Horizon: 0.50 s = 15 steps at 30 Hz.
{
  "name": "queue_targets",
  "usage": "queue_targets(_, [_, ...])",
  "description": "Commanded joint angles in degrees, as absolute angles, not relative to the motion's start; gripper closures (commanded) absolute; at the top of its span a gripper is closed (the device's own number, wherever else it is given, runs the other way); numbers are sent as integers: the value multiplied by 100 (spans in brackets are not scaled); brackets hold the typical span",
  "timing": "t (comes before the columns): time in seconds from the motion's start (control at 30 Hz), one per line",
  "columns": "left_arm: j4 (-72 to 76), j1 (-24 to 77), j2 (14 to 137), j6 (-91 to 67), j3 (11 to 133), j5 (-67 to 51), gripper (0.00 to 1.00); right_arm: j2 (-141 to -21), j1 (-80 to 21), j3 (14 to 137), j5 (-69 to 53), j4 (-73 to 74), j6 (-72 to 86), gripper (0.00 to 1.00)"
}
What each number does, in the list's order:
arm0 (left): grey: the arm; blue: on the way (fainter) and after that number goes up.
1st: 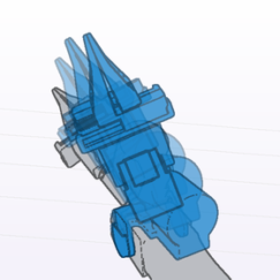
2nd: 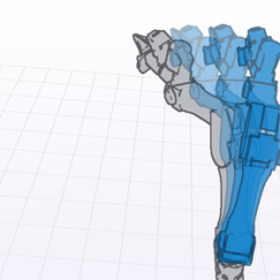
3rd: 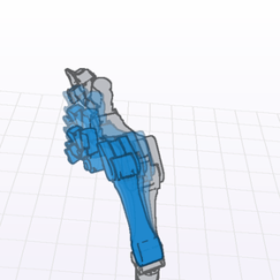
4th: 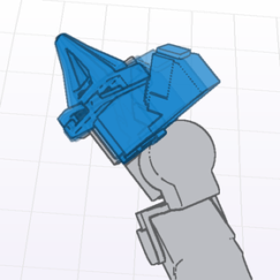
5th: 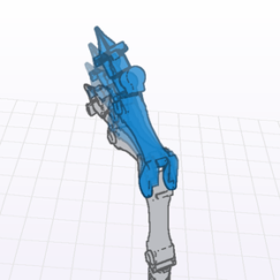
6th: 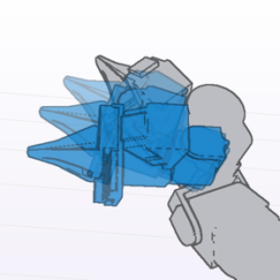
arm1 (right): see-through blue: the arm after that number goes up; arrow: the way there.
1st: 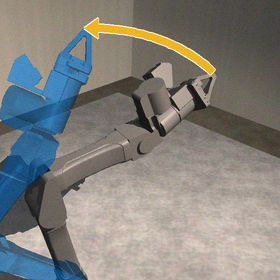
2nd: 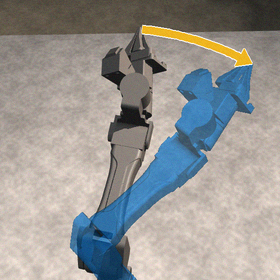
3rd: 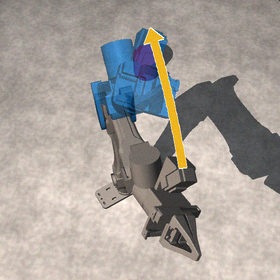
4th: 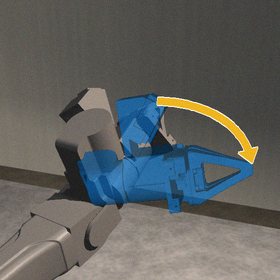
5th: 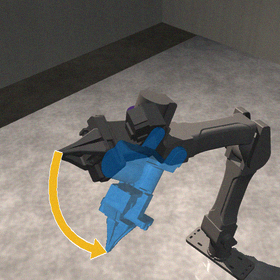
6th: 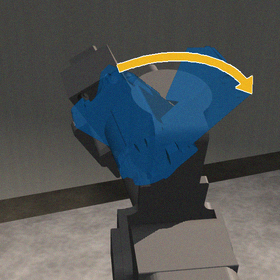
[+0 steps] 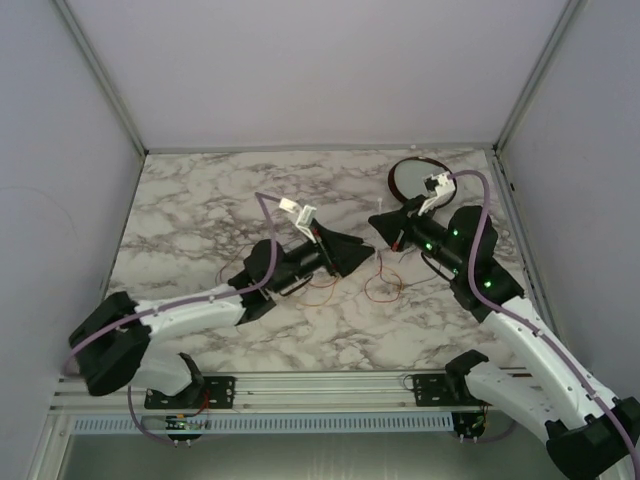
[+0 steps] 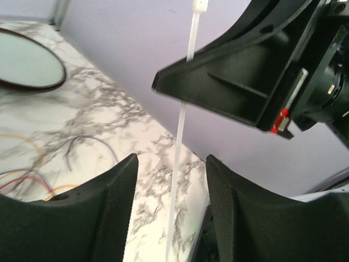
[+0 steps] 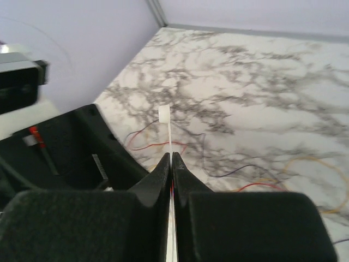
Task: Zip-tie the wires
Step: Pick up the ribbon at the center of the board.
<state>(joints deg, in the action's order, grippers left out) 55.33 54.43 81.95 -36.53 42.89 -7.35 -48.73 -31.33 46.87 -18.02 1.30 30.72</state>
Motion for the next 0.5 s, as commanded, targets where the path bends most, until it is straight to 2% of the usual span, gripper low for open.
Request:
queue_targets(0.0, [4560,5400,7162,-3331,4021,13,44,-4948,-3306,5195,-1083,629,2047,100])
queue_targets(0.17, [3674,5388,6441,-3579,4261,549,34,-5031,-4017,5126,99,748,938,100])
queue_targets(0.3, [2918,5388,6313,-3891,4799,920,34,-5115,-4806,5089,1251,641,232,100])
queue_targets(0.47, [2379,5388,6476,-4329,5250,1155,36,-5447,-5369,5165,1989,637,-242,100])
